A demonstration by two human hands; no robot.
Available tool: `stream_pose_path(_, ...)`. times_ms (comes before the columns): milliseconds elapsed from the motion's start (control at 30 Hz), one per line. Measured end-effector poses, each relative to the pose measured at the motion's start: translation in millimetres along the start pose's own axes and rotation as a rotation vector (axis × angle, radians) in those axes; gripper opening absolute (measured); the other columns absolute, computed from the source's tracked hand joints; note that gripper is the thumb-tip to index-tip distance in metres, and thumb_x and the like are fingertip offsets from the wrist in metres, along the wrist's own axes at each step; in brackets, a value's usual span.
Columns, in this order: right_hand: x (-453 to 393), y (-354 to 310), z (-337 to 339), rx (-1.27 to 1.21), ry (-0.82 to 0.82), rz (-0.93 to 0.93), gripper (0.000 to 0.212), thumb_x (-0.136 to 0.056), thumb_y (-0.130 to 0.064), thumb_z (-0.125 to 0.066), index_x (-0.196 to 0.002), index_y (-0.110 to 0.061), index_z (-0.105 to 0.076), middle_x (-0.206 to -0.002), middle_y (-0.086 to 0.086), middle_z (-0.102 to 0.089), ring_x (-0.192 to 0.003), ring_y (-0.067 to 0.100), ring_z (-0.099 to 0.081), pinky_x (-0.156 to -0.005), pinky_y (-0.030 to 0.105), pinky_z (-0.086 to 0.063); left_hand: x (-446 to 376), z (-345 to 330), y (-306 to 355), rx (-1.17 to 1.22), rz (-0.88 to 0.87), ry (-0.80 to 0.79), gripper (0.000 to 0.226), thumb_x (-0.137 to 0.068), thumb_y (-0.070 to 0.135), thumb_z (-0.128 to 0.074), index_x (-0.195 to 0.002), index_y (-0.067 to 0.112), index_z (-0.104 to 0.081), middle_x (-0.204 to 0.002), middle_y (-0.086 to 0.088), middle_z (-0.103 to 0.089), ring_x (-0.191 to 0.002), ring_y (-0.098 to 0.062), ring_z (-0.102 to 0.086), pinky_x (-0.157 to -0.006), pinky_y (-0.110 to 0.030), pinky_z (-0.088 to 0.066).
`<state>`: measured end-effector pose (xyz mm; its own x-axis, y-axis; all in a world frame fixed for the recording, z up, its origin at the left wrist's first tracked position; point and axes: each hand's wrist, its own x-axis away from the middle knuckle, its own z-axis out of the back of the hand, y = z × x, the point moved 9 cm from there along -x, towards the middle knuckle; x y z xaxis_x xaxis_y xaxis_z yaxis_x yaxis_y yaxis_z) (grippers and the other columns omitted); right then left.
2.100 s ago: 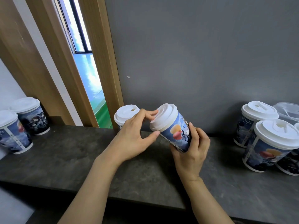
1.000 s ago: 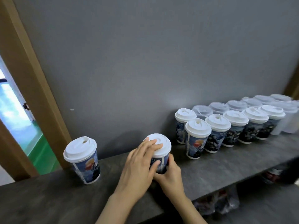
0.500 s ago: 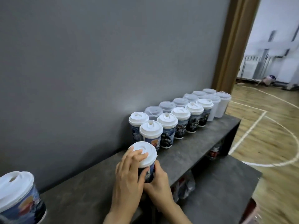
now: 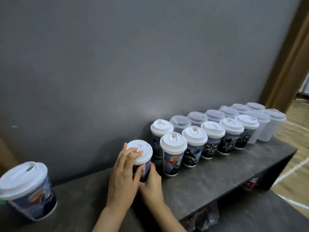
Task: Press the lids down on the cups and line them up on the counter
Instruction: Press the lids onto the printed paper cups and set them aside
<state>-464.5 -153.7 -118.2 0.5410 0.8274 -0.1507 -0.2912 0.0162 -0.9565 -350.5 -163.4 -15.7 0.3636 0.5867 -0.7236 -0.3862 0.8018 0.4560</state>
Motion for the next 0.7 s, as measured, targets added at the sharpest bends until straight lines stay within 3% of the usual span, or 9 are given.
stream_pose_path(167,-28.0,4.0,-20.0,-0.011,0.012,0.002,0.051,-0.075,-0.016,-0.080,-0.117,-0.018,-0.051,-0.110,-0.003,-0.068,-0.099,0.007,-0.066,-0.083,0.022,-0.052,-29.6,-8.6,-27.2,-0.031,0.093,-0.042,0.042,-0.081,-0.002,-0.073,-0.117,0.015,-0.058,-0.129,0.004,-0.056,-0.141,-0.011,-0.034,-0.111,-0.013,-0.025)
stream_pose_path(300,-35.7,8.4,-32.1,0.056,0.023,0.028,0.048,-0.082,-0.009,-0.069,-0.123,-0.017,-0.046,-0.119,-0.001,-0.060,-0.110,0.013,-0.061,-0.091,0.031,-0.051,-38.4,-16.0,-33.6,-0.046,0.088,-0.020,0.043,-0.081,-0.003,-0.072,-0.118,0.013,-0.058,-0.131,0.008,-0.052,-0.142,-0.012,-0.033,-0.113,-0.017,-0.026)
stream_pose_path(400,-44.3,6.7,-37.1,0.053,0.059,0.024,0.045,-0.086,-0.018,-0.062,-0.127,-0.015,-0.045,-0.121,-0.001,-0.060,-0.112,0.017,-0.060,-0.093,0.034,-0.050,-45.5,-23.3,-38.8,-0.052,0.086,0.007,0.043,-0.081,-0.005,-0.072,-0.119,0.011,-0.059,-0.130,0.008,-0.050,-0.142,-0.011,-0.032,-0.113,-0.016,-0.025)
stream_pose_path(567,-52.8,3.2,-32.1,0.085,0.196,-0.010,0.061,-0.084,-0.049,-0.042,-0.133,-0.013,-0.047,-0.122,0.004,-0.062,-0.114,0.022,-0.060,-0.091,0.036,-0.050,-56.9,-31.4,-41.6,-0.043,0.077,0.022,0.042,-0.081,-0.003,-0.072,-0.118,0.012,-0.060,-0.128,0.011,-0.050,-0.141,-0.010,-0.033,-0.112,-0.015,-0.025)
stream_pose_path(700,-58.8,7.3,-34.0,0.145,0.215,-0.020,0.049,-0.094,-0.036,-0.049,-0.136,-0.010,-0.045,-0.125,0.010,-0.060,-0.115,0.026,-0.059,-0.091,0.035,-0.048,-62.2,-36.1,-44.9,-0.070,0.067,0.025,0.044,-0.080,0.003,-0.075,-0.119,0.014,-0.059,-0.128,0.017,-0.048,-0.139,-0.005,-0.034,-0.111,-0.014,-0.025)
